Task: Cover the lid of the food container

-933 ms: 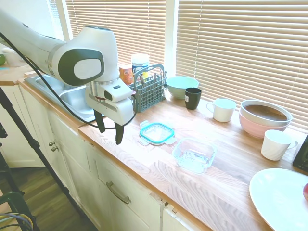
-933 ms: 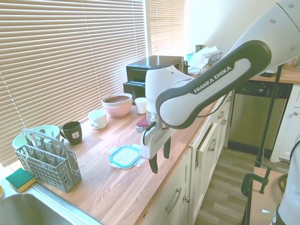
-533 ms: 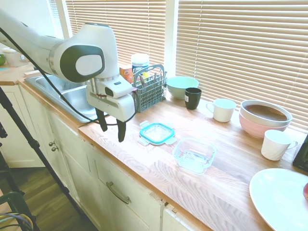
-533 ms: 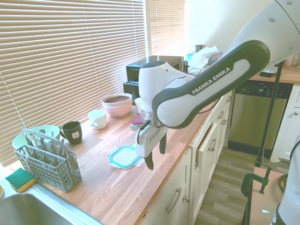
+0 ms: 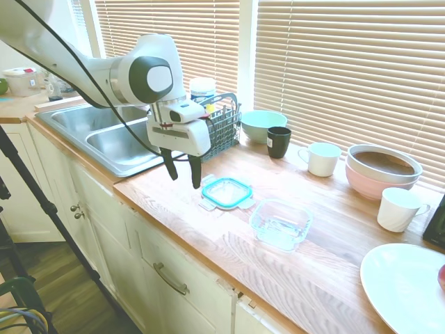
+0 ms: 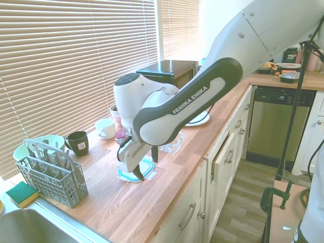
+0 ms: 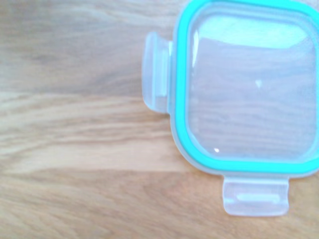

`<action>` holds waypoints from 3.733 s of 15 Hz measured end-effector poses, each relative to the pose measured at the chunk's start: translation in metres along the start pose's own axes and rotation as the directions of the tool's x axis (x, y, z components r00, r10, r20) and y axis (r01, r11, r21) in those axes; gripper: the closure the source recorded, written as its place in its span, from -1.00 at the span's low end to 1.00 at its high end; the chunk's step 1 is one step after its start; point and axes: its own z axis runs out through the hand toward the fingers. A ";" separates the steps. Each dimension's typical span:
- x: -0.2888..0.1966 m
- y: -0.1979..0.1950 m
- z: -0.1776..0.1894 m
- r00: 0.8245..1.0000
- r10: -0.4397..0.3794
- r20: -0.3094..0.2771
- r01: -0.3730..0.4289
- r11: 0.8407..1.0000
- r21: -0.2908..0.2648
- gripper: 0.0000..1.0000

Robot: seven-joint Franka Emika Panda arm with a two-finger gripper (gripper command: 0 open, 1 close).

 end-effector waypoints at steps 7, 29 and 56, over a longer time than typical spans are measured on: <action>-0.011 -0.046 0.013 0.995 0.020 -0.100 -0.024 0.999 -0.042 -1.00; 0.026 -0.086 0.066 0.952 0.125 -0.278 -0.186 0.961 -0.205 -1.00; 0.024 -0.094 0.093 0.928 0.007 -0.372 -0.157 0.913 -0.375 1.00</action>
